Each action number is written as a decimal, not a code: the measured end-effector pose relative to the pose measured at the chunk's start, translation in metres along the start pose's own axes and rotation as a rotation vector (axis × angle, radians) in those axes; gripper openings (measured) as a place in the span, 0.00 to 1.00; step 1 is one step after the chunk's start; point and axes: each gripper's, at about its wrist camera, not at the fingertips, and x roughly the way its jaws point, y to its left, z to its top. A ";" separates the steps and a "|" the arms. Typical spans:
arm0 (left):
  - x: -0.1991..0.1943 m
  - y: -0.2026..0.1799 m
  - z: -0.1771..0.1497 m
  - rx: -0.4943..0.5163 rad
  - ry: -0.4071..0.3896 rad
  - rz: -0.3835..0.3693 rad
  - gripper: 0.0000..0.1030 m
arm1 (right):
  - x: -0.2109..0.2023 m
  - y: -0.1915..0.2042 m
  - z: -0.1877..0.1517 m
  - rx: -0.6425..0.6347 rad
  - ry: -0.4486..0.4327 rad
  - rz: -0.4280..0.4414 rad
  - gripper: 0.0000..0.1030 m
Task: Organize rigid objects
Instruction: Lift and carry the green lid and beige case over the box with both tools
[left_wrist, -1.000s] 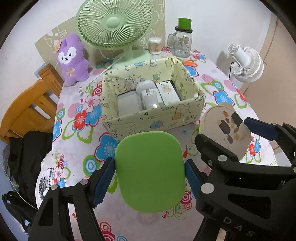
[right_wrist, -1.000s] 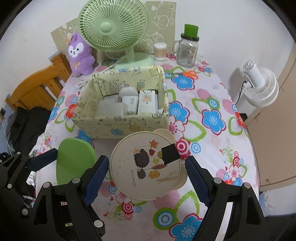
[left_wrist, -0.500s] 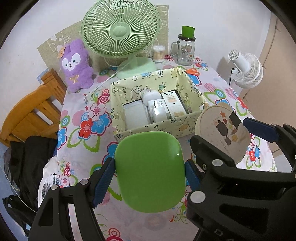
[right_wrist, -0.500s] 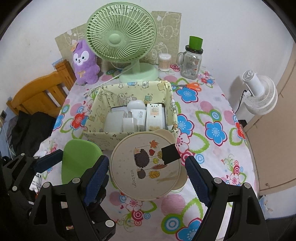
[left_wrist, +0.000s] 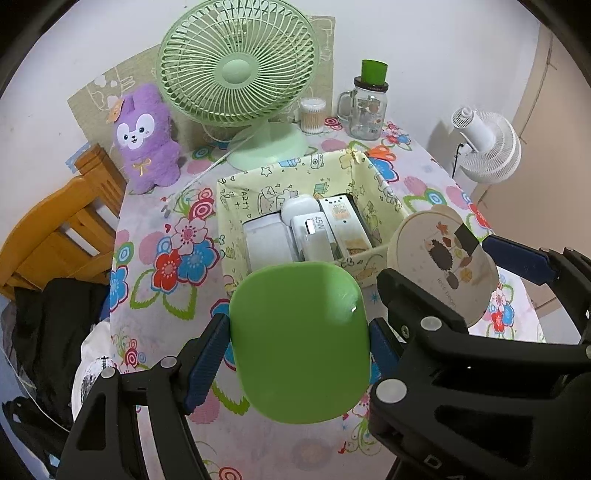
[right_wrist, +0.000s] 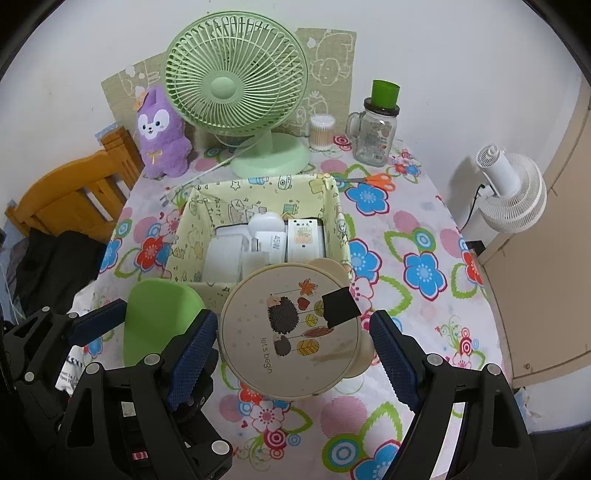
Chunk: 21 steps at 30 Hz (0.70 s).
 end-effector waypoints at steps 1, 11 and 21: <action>0.001 0.000 0.002 -0.004 0.001 0.002 0.76 | 0.001 0.000 0.002 -0.003 -0.001 0.003 0.83; 0.013 0.000 0.026 -0.058 0.006 0.045 0.76 | 0.020 -0.008 0.030 -0.043 0.003 0.059 0.83; 0.031 0.001 0.051 -0.104 0.018 0.073 0.76 | 0.044 -0.018 0.057 -0.075 0.015 0.095 0.83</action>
